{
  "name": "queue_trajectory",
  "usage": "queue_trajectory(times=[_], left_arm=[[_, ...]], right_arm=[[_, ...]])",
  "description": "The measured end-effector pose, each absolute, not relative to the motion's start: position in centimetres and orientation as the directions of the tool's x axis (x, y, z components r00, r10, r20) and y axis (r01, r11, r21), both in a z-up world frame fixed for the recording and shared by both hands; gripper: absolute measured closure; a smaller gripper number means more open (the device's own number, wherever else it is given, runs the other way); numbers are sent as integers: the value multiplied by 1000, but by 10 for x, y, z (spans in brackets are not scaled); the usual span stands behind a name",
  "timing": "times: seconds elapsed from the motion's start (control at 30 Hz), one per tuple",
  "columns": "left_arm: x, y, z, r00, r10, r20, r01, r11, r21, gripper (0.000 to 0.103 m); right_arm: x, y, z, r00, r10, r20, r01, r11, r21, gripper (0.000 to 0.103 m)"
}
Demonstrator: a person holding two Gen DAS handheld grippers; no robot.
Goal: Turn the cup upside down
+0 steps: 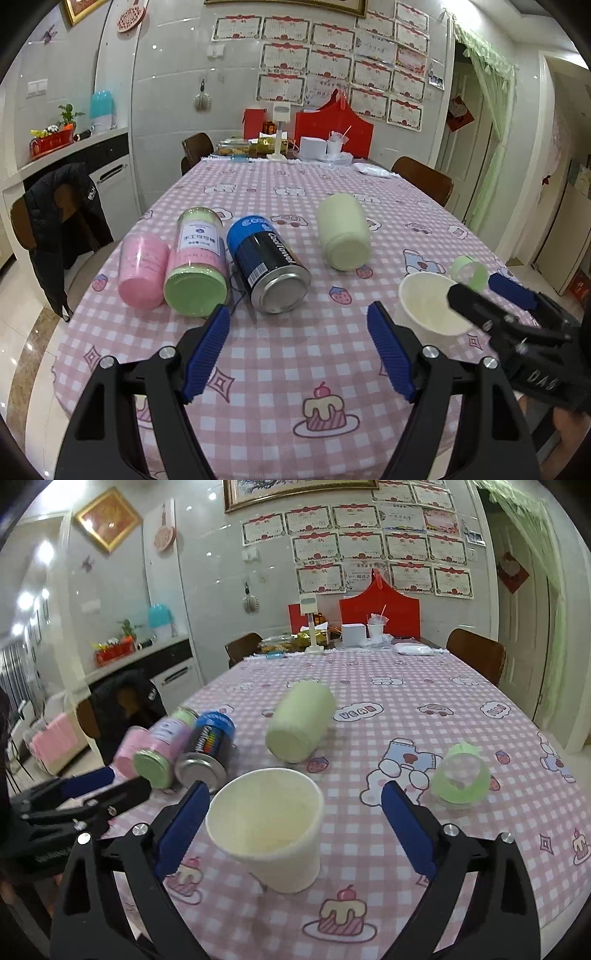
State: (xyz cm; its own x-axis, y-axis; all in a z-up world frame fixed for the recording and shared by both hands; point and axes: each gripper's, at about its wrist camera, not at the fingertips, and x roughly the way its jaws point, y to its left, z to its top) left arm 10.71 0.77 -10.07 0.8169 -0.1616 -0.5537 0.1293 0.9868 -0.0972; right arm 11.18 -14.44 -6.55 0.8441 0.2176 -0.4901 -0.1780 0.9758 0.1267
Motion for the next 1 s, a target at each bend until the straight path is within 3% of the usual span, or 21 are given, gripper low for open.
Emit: queue_trajectory(times=[0.17, 0.23, 0.57, 1.0], left_arm=[[82, 1, -79, 855, -143, -499, 127, 990, -65, 24], [70, -1, -69, 874, -137, -466, 125, 991, -56, 20], [14, -18, -20, 946, -106, -306, 116, 993, 16, 18], [-22, -27, 3, 973, -97, -209, 107, 994, 39, 18]], right_arm=[[89, -154, -40, 875, 182, -448, -137, 982, 130, 11], [74, -155, -29, 898, 136, -419, -109, 990, 88, 9], [21, -149, 6, 958, 79, -276, -92, 995, -36, 8], [-3, -149, 19, 968, 119, -222, -129, 991, -33, 8]])
